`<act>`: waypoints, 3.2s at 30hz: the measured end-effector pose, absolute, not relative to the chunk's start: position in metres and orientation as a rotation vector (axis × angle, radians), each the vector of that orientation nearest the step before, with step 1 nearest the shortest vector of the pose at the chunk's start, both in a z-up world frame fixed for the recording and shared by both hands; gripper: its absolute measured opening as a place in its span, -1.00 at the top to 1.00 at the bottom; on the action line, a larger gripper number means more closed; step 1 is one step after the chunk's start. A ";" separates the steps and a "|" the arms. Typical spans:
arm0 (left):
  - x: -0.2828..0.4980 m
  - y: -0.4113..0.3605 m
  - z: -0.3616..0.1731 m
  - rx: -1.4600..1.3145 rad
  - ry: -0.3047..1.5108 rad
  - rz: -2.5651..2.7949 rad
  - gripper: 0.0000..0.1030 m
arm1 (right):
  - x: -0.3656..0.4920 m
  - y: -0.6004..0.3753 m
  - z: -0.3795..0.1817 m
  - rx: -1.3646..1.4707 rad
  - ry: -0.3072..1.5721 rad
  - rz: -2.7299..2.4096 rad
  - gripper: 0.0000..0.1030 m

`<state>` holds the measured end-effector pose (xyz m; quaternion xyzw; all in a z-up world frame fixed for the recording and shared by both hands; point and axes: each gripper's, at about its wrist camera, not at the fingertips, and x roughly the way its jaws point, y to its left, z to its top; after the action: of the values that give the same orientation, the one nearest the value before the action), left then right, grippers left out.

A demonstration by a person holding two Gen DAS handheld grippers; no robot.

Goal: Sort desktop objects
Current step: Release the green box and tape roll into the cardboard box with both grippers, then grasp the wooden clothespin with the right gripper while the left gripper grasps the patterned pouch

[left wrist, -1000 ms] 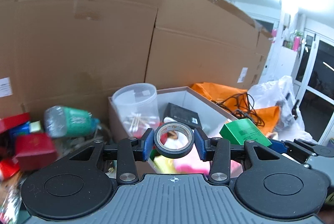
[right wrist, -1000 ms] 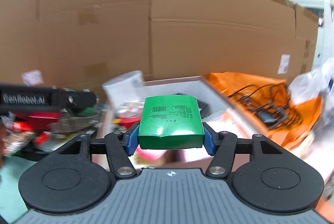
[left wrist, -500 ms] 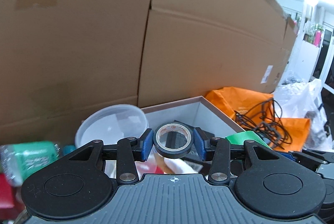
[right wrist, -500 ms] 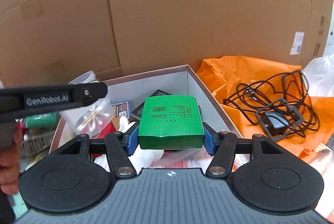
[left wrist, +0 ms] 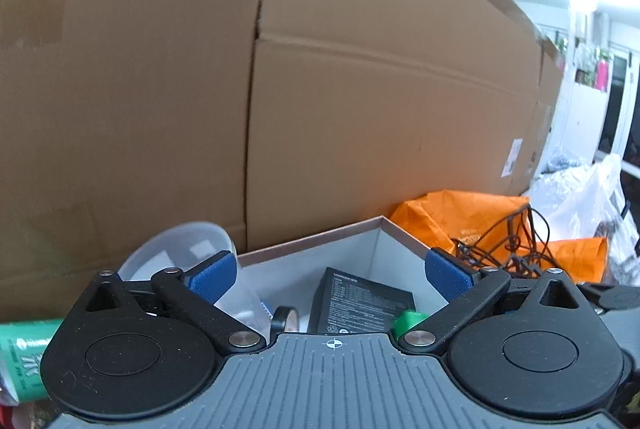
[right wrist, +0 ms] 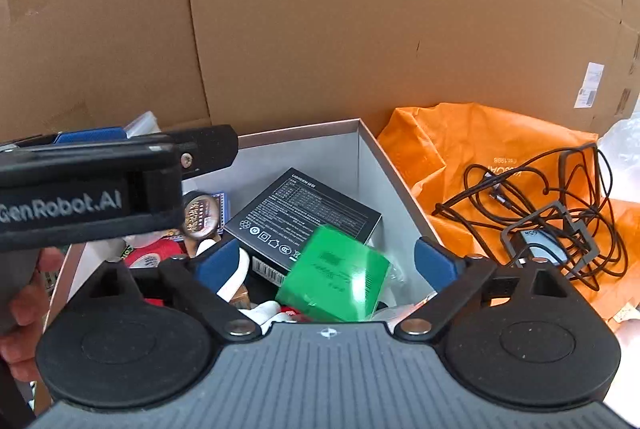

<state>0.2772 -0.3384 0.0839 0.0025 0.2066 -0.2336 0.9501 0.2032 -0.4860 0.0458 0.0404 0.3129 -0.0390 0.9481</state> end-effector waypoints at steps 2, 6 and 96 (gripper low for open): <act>0.274 -0.340 0.083 0.025 0.431 -0.493 -1.00 | 0.199 -0.487 0.046 0.096 0.633 -0.064 -0.99; 0.268 -0.343 0.083 0.050 0.436 -0.490 -1.00 | 0.193 -0.487 0.046 0.093 0.637 -0.079 -0.99; 0.070 0.178 -0.051 -0.469 0.585 0.132 -0.75 | 0.081 -0.016 -0.069 -0.064 0.675 0.519 -0.59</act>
<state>0.0697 0.1777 -0.0506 -0.2289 0.2855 0.0646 0.9284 0.0809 -0.0160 -0.0694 -0.0310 0.3272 0.2515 0.9103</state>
